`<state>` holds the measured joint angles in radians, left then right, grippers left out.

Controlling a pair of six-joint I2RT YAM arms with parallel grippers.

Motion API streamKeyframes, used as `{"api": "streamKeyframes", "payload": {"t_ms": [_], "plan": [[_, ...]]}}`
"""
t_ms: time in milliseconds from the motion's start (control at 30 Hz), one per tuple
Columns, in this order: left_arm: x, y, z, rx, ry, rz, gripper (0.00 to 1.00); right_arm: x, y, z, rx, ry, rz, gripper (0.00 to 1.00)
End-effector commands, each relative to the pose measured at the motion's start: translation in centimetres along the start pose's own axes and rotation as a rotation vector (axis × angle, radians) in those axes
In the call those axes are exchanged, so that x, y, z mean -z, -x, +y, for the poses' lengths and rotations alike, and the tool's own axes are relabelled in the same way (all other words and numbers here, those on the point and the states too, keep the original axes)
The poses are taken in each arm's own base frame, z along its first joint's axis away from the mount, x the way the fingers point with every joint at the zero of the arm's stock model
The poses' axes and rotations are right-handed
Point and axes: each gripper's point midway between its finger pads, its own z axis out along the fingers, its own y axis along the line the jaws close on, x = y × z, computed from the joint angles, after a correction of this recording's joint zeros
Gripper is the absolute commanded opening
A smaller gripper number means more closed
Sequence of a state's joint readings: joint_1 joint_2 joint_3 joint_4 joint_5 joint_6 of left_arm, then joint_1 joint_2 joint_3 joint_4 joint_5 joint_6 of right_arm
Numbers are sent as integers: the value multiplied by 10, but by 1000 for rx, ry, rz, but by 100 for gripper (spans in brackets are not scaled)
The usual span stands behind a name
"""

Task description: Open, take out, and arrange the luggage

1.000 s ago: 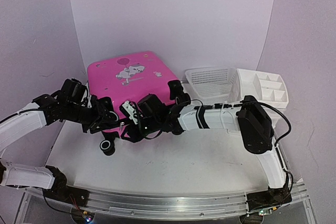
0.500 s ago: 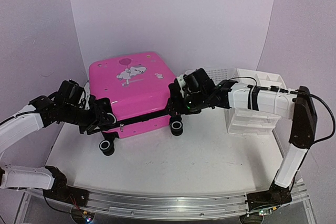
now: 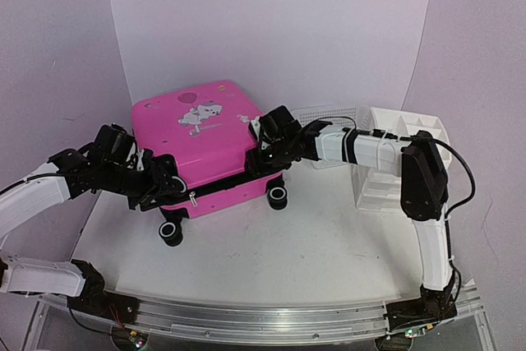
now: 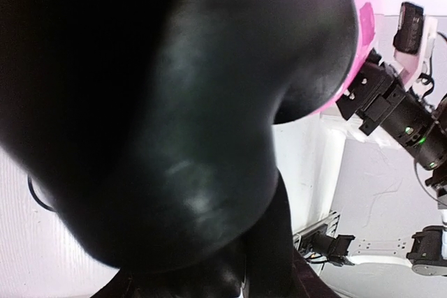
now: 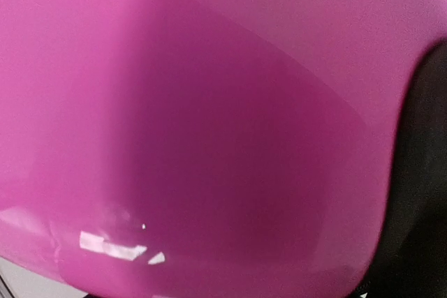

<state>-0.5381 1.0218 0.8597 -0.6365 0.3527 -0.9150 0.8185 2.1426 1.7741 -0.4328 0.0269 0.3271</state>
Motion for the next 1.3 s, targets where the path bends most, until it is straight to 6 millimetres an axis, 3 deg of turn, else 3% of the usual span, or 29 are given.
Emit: {"api": "streamKeyframes", "payload": {"t_ms": [0, 100, 167, 200, 300, 367, 433, 500, 600, 700, 800, 867, 900, 967, 1133, 1267], "plan": [[18, -39, -88, -363, -279, 116, 29, -3, 85, -10, 164, 68, -248, 61], [7, -48, -104, -415, -290, 154, 38, -10, 96, -17, 203, 88, -247, 65], [6, -48, -112, -459, -305, 159, 55, -8, 93, -35, 175, 55, -186, 67], [11, -46, -116, -486, -308, 144, 66, 0, 95, -39, 167, 48, -182, 69], [37, -28, -117, -605, -216, 40, 87, 25, 83, -38, 114, 57, -113, 76], [55, -12, -115, -670, -141, -22, 96, 46, 72, -32, 49, 86, -65, 77], [70, 5, -109, -700, -81, -42, 98, 63, 58, -27, -38, 119, -33, 79], [85, 32, -107, -672, -63, -85, 98, 75, 42, -23, -118, 143, 1, 81], [101, 90, -101, -599, 3, -207, 99, 85, 25, -10, -194, 165, 12, 91], [105, 163, -91, -493, 81, -303, 99, 82, 22, 3, -314, 238, -25, 95], [91, 233, -82, -412, 152, -365, 99, 70, 26, 6, -440, 292, -101, 98], [96, 280, -86, -429, 194, -448, 98, 64, 31, 6, -495, 310, -128, 98], [86, 298, -74, -438, 239, -450, 99, 63, 34, 5, -509, 311, -144, 98], [88, 337, -71, -470, 266, -503, 99, 57, 35, 1, -550, 306, -165, 98], [78, 393, -50, -475, 239, -537, 99, 44, 31, -4, -591, 296, -177, 98], [50, 415, -21, -495, 298, -516, 99, 35, 31, -6, -593, 291, -184, 98]]}}
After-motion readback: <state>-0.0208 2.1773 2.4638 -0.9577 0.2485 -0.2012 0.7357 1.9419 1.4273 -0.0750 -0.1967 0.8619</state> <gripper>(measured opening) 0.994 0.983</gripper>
